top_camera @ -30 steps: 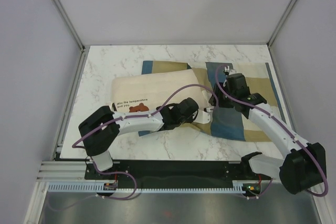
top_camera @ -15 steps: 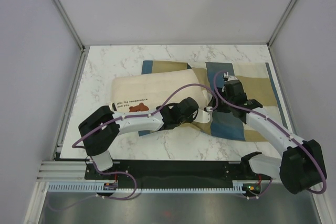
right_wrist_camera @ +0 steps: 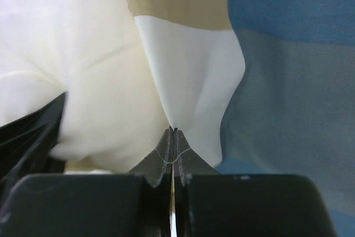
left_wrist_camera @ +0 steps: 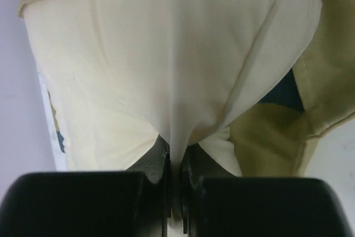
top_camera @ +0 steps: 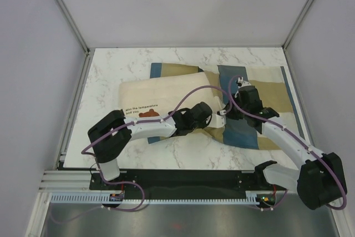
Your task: Put the pillow into the pillowcase
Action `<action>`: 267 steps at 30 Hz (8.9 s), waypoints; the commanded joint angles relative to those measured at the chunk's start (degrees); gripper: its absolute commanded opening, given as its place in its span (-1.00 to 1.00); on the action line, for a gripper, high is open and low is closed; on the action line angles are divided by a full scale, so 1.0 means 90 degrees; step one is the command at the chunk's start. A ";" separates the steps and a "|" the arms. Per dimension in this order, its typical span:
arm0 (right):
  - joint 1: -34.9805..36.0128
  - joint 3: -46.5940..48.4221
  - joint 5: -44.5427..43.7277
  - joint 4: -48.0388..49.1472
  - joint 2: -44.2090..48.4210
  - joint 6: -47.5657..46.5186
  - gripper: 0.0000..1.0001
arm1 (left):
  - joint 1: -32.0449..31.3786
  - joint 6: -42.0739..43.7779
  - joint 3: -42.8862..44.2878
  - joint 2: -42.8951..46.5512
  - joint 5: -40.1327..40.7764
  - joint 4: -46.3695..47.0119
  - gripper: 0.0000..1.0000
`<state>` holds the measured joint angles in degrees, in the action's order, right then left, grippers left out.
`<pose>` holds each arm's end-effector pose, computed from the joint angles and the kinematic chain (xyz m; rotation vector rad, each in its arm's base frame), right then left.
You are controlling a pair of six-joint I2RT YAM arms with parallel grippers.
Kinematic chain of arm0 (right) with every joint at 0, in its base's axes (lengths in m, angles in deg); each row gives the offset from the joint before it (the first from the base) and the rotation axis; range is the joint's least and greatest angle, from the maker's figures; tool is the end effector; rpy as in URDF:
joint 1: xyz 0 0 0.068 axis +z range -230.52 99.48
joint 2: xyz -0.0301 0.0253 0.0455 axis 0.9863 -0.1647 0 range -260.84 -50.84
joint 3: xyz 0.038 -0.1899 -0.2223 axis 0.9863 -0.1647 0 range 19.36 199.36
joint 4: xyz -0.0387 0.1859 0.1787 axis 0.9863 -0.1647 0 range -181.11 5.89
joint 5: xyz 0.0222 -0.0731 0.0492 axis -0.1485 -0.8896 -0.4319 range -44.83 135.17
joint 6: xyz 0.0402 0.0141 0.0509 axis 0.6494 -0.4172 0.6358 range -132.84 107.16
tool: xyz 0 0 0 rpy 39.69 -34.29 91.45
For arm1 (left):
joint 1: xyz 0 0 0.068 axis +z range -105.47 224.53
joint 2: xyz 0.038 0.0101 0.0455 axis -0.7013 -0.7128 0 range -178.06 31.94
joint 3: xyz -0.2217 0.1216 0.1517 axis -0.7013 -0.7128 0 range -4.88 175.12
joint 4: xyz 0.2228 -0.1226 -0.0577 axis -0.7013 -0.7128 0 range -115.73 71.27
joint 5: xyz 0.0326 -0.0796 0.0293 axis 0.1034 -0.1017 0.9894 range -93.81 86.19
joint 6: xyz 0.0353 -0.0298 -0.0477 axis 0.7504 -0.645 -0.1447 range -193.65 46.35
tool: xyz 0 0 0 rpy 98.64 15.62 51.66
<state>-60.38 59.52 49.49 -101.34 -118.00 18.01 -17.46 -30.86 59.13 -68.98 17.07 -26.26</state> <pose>0.2279 0.0877 0.2321 0.1862 2.3941 0.5180 0.2014 -0.3386 0.2100 1.7063 1.5381 0.2557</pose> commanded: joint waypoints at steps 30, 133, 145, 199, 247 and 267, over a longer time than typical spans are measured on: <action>-0.0197 0.0527 0.1596 -0.0270 0.1085 0.0704 -0.86 | 0.0385 -0.3035 0.0856 0.0491 -0.0934 0.0877 -0.21; 0.1785 0.2872 -0.2979 -0.1259 -0.2245 -0.1211 0.33 | 0.5666 -0.8610 0.0116 0.2316 -0.1118 -0.2454 0.95; 0.1922 0.2803 -0.2989 -0.1142 -0.2343 -0.1172 -0.17 | 0.6625 -0.9675 -0.1418 0.2494 -0.1694 -0.2055 0.91; 0.2138 0.4735 -0.4797 -0.3202 -0.2546 -0.1094 0.61 | 0.4955 -0.8953 -0.1887 0.3684 -0.2585 -0.0120 1.00; 0.2595 0.5522 -0.3732 -0.2285 -0.3244 -0.2246 0.30 | 0.4935 -0.8836 -0.2151 0.3411 -0.4264 0.1081 0.11; 0.5164 0.1446 -0.4444 -0.1387 -0.1854 0.0195 0.57 | 0.4935 -0.8777 -0.1985 0.3079 -0.4137 0.0554 0.79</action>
<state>-14.44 71.96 15.39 -116.38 -133.82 14.42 27.04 -111.32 39.28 -40.43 -20.41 -20.64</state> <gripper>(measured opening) 0.785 0.890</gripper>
